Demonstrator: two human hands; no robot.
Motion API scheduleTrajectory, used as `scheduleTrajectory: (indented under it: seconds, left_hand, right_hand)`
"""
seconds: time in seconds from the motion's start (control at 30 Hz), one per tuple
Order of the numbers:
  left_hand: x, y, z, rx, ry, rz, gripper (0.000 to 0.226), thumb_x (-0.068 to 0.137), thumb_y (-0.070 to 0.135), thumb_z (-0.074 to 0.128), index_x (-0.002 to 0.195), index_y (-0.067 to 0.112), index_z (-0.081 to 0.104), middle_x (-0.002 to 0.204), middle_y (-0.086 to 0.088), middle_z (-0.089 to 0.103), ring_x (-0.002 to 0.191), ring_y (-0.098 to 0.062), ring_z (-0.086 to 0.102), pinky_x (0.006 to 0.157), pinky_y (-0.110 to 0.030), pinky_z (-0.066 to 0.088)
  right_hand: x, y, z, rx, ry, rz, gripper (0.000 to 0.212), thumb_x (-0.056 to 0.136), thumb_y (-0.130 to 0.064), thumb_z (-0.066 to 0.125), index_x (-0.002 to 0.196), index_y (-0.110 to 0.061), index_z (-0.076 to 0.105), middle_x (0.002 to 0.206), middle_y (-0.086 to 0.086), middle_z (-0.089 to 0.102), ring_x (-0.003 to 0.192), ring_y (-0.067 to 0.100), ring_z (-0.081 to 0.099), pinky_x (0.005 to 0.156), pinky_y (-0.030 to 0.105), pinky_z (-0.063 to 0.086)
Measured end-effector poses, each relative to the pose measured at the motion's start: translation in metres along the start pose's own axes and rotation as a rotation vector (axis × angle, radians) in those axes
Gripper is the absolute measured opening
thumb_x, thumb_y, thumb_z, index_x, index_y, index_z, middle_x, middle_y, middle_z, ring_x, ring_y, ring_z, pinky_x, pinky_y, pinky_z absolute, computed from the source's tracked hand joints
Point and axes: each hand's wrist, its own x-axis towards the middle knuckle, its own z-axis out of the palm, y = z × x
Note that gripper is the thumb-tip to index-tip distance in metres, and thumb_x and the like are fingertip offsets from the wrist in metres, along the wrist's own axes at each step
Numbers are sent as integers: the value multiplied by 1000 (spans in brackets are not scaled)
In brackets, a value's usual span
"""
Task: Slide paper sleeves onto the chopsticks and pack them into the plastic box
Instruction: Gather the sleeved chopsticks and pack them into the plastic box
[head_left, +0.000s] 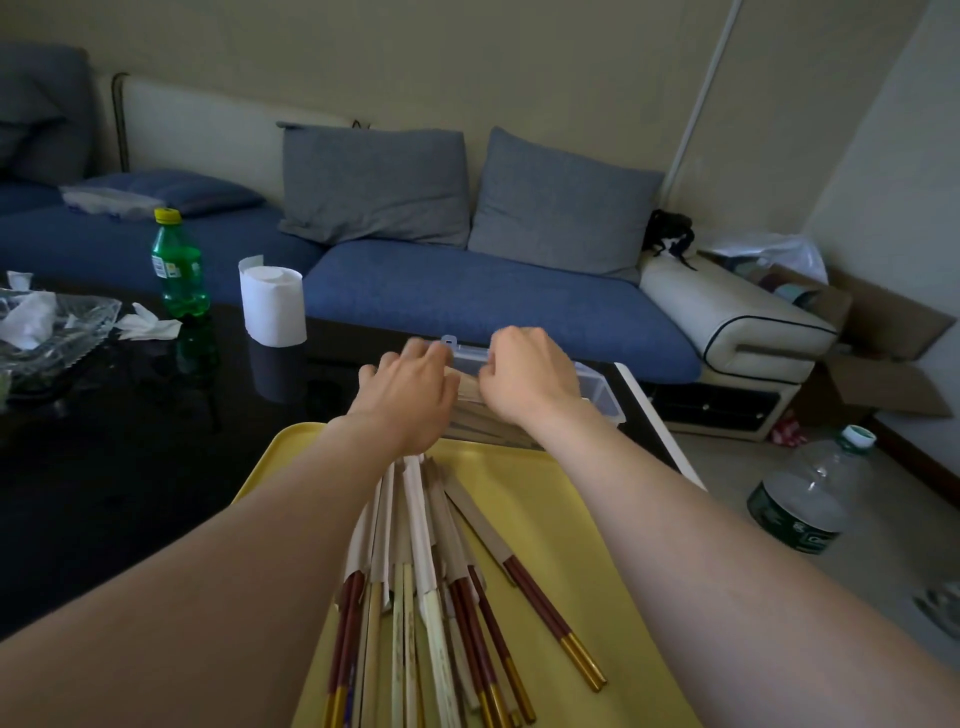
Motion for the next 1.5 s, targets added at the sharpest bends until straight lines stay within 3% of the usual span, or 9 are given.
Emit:
scheduleTrajectory:
  seconds: [0.17,0.4,0.5,0.67,0.8,0.9,1.0,1.27,1.5]
  left_hand:
    - [-6,1,-17,44,311,-106,22,106,32,41,116,14,50,116,-12,52,103,-34,55,88,-51,50]
    - [-28,-8,-32,14,-100,-386,21,100,35,55,97,15,61,89,-7,65,82,-26,66,82,-43,60]
    - [-33,-4,-34,28,-263,-402,23,102,36,58,102,13,59,94,-9,65,85,-26,68,86,-45,61]
    - [-39,4,-35,27,-402,-379,31,104,28,58,129,10,54,97,-10,59,91,-26,68,87,-40,62]
    - [-41,9,-33,19,-388,-362,31,103,23,57,130,7,54,91,-11,56,91,-28,69,90,-41,63]
    - [-40,10,-33,30,-389,-347,27,103,23,56,125,7,55,89,-10,56,90,-27,69,91,-41,62]
    - [-37,9,-32,40,-380,-341,27,103,29,57,122,10,56,91,-8,57,86,-24,68,86,-39,62]
    - [-29,8,-27,107,-163,-326,18,100,30,59,111,16,58,87,-3,57,79,-21,61,73,-37,53]
    - [-23,11,-33,2,77,-356,6,96,16,55,95,12,58,84,-6,59,80,-29,64,74,-39,56]
  right_hand:
    - [-34,-23,-22,8,-78,-18,19,102,-28,57,109,-12,65,103,8,54,94,35,61,75,38,45]
    - [-76,-44,-19,65,-854,312,91,96,-80,53,153,-10,52,137,24,64,108,39,74,94,48,65]
    - [-80,-49,-19,25,-1036,312,91,95,-71,67,158,-9,45,153,23,55,128,41,66,105,50,60]
    - [-84,-49,-20,2,-1028,278,37,104,-35,69,100,0,59,101,17,65,105,32,71,105,43,60]
    - [-90,-56,-28,-92,-1005,199,44,104,-38,71,118,2,59,117,23,69,122,37,72,108,45,57]
    - [-88,-58,-30,-200,-970,140,41,104,-33,70,83,-2,54,91,17,71,107,32,75,105,41,58]
    - [-78,-52,-10,-234,-1006,181,39,100,-35,73,80,-4,59,78,15,71,74,27,67,85,38,61]
    - [-77,-18,-6,-105,-616,208,39,88,-24,75,124,-14,65,107,4,60,102,27,66,84,38,60]
    - [-65,-2,-43,153,-501,190,12,91,-15,63,102,-11,65,95,8,76,84,25,76,79,38,65]
